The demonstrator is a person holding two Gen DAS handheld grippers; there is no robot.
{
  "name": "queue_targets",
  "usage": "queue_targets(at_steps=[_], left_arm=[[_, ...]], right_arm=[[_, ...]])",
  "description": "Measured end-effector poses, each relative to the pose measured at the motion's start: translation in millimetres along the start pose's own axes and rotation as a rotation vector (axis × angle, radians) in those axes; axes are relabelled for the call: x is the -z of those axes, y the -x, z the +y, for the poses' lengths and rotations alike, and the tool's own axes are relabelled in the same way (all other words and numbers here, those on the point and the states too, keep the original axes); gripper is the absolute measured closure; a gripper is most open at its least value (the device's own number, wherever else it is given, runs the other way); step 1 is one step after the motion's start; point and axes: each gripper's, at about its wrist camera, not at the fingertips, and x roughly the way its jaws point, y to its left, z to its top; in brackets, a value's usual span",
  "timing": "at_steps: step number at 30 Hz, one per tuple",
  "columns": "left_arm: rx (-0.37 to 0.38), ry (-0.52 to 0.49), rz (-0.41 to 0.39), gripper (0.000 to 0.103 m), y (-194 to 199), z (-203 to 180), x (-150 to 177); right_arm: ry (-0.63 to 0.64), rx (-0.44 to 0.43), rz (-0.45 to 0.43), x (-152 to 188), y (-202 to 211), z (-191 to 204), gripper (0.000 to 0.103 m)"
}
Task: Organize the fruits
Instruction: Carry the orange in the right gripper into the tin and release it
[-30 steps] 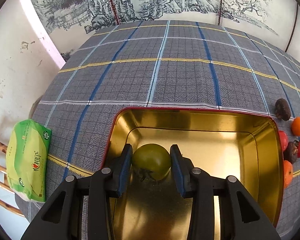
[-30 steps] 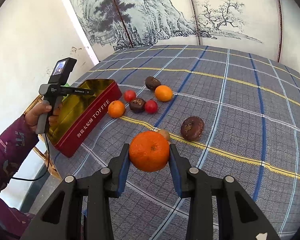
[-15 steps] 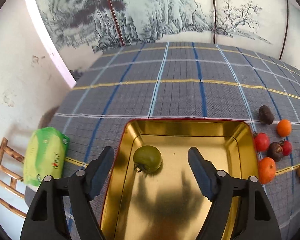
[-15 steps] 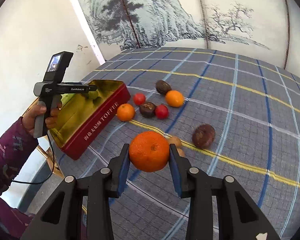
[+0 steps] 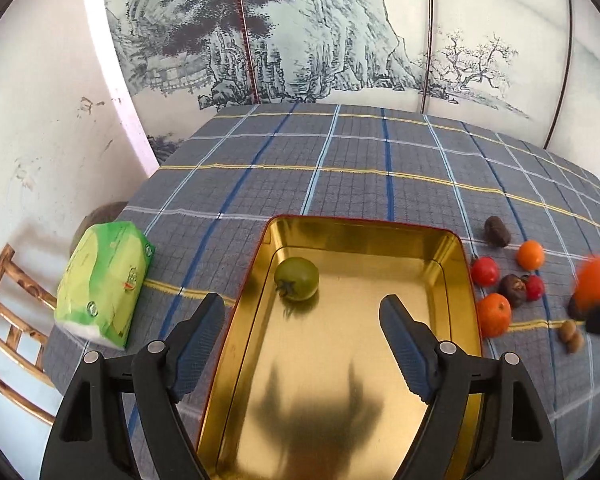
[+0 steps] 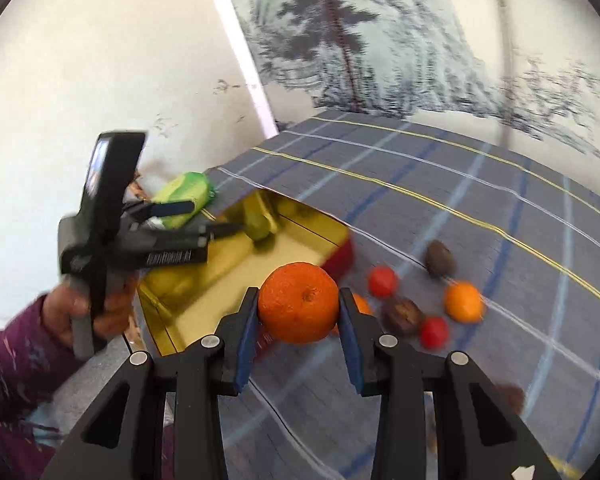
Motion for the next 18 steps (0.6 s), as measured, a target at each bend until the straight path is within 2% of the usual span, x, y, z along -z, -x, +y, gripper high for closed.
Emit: queue_targets(at_steps=[4,12,16,18], left_arm=[[0.012,0.024,0.001,0.020,8,7,8],[0.023,0.059,0.018,0.015,12,21,22],[0.024,0.078,-0.005,0.005,17,30,26],[0.024,0.092,-0.009,0.003,18,34,28]], right_arm=[[0.019,-0.021,0.034,-23,-35,10,0.068],[0.018,0.011,0.145,-39,-101,13,0.068],[0.007,0.030,0.191,-43,-128,13,0.068],[0.004,0.032,0.203,-44,-136,14,0.068]])
